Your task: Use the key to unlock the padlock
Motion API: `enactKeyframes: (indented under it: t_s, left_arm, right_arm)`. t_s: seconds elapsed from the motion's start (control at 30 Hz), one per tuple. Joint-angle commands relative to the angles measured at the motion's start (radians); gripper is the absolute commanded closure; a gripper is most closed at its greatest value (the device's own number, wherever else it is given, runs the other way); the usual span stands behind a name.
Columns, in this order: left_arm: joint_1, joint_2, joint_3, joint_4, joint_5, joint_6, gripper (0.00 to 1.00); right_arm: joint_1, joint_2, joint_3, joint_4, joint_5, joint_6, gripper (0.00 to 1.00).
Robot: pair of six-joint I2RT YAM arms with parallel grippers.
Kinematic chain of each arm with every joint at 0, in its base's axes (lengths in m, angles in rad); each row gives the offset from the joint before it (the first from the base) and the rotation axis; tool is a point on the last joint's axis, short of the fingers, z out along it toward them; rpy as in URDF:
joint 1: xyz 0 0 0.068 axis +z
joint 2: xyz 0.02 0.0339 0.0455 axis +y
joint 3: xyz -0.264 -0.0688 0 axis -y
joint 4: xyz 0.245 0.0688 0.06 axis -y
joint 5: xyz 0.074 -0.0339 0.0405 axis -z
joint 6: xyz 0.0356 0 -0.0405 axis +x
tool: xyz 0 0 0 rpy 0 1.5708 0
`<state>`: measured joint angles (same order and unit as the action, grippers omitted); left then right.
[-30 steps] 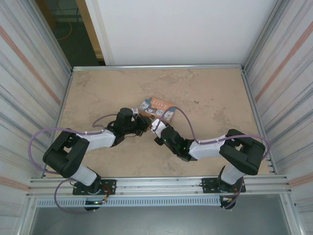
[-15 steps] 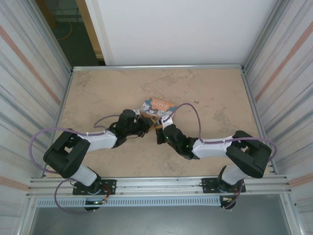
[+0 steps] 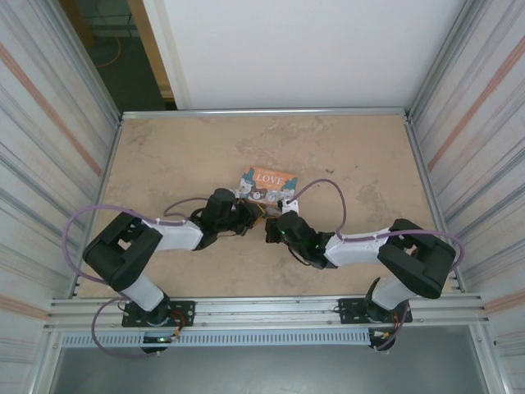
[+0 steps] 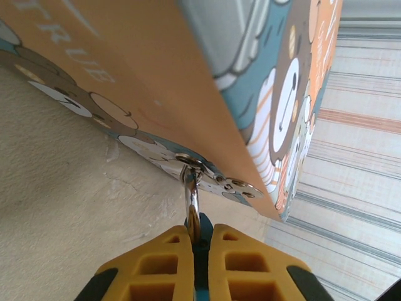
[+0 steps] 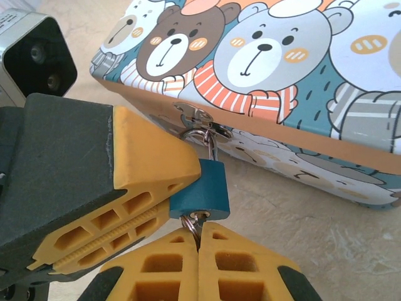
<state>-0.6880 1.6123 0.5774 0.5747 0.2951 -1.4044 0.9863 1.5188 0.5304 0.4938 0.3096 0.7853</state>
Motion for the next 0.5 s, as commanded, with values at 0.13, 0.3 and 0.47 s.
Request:
enactKeyframes:
  t_s: [0.13, 0.3, 0.47]
  left_arm:
    - [-0.007, -0.003, -0.005, 0.035, 0.078, 0.028, 0.70]
    - [0.007, -0.065, 0.005, -0.066, 0.057, 0.100, 0.58]
    - [0.016, -0.171, 0.020, -0.202, 0.009, 0.196, 0.52]
  right_arm:
    - [-0.048, 0.006, -0.035, 0.017, 0.057, 0.150, 1.00]
    - [-0.057, -0.006, -0.054, 0.031, 0.034, 0.195, 1.00]
    - [-0.074, -0.028, -0.081, 0.037, -0.002, 0.248, 1.00]
